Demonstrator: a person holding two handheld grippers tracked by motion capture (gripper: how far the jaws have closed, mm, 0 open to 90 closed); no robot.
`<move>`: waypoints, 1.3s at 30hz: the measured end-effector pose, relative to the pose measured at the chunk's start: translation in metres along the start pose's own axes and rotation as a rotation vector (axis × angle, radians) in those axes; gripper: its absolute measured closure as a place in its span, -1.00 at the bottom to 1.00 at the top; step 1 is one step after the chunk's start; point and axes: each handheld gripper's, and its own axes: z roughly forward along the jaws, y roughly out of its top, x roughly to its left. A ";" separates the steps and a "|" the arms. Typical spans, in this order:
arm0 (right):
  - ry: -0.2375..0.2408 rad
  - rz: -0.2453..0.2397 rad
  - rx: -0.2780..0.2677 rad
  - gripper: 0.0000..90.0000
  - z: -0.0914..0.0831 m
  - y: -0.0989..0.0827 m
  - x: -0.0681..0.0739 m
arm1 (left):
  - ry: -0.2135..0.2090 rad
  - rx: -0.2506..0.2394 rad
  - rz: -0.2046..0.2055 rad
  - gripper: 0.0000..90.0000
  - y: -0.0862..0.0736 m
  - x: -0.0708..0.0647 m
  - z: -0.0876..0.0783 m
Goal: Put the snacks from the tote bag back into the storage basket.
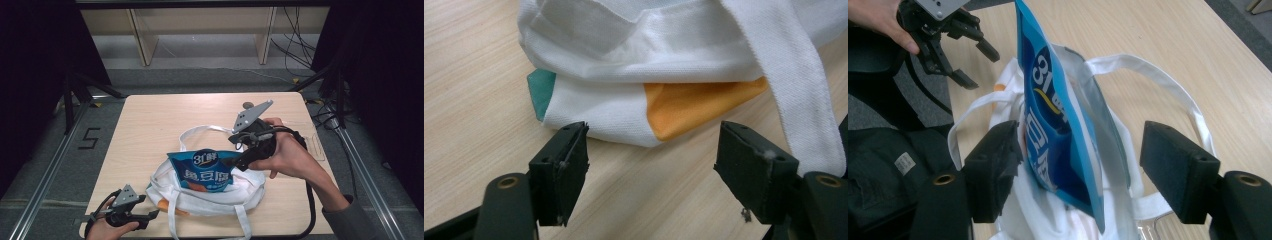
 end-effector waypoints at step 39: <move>0.094 -0.184 0.137 0.96 0.051 0.041 -0.001 | -0.014 -0.002 0.002 -0.30 -0.001 0.000 0.001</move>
